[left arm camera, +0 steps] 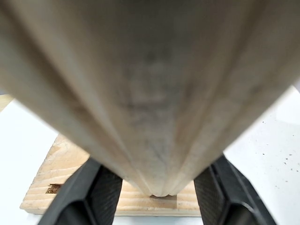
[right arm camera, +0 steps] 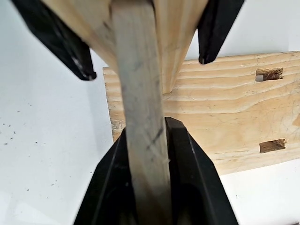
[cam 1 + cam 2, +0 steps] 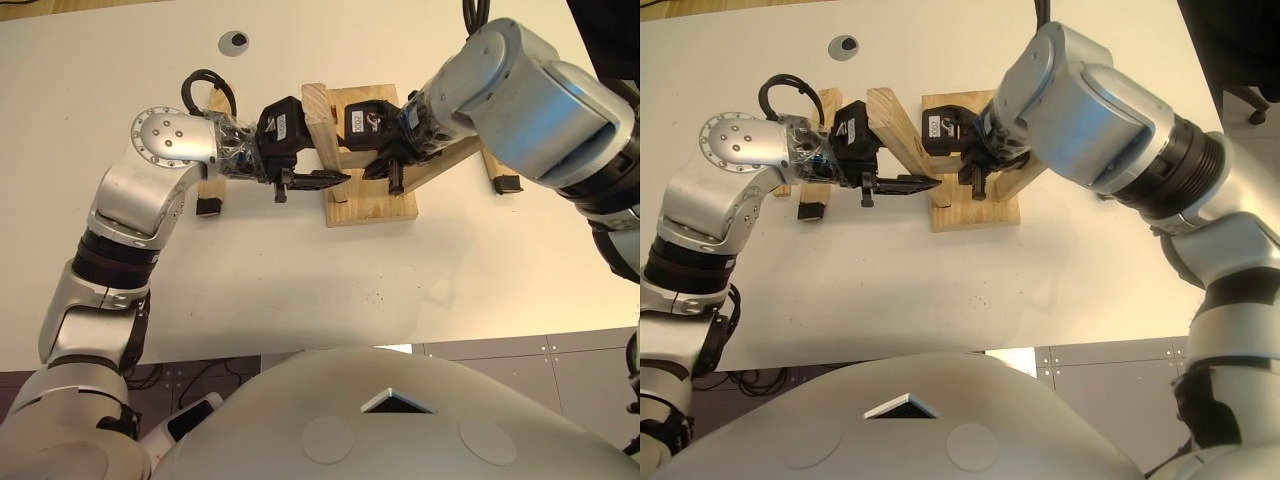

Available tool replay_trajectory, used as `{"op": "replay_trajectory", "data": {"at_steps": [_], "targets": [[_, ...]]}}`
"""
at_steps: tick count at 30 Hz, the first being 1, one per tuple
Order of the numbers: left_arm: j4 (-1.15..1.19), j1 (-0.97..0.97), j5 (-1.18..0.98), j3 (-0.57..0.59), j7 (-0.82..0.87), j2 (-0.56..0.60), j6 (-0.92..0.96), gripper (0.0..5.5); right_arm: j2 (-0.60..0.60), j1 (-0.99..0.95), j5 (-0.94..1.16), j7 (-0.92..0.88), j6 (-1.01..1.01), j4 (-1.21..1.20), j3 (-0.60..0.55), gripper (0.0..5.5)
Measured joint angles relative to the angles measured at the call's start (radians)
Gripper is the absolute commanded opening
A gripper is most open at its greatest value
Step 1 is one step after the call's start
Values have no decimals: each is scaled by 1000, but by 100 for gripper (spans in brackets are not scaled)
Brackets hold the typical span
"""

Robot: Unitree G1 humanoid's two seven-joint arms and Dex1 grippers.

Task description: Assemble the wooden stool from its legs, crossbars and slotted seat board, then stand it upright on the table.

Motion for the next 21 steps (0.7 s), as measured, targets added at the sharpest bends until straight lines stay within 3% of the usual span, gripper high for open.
{"op": "replay_trajectory", "data": {"at_steps": [6, 8, 12, 15, 19, 21], "targets": [[75, -25, -2, -17, -18, -6, -55, 201, 30, 15, -3, -17, 81, 2, -73, 52], [102, -30, -2, -29, -20, -5, -94, 201, 31, 30, -2, -30, 108, -26, -94, 109], [101, -23, -2, -45, -18, -13, -150, 201, 28, 50, 100, -19, 122, -37, -260, 167], [94, -24, -2, -49, -16, -8, -152, 201, -35, 30, 135, 24, 79, -67, -334, 209], [51, -12, -10, -48, -10, 22, -118, 201, -259, -129, 105, 56, -48, -92, -533, 269], [-6, 21, -20, -27, 31, 36, -63, 201, -283, -131, 109, 36, -51, -60, -611, 288]]}}
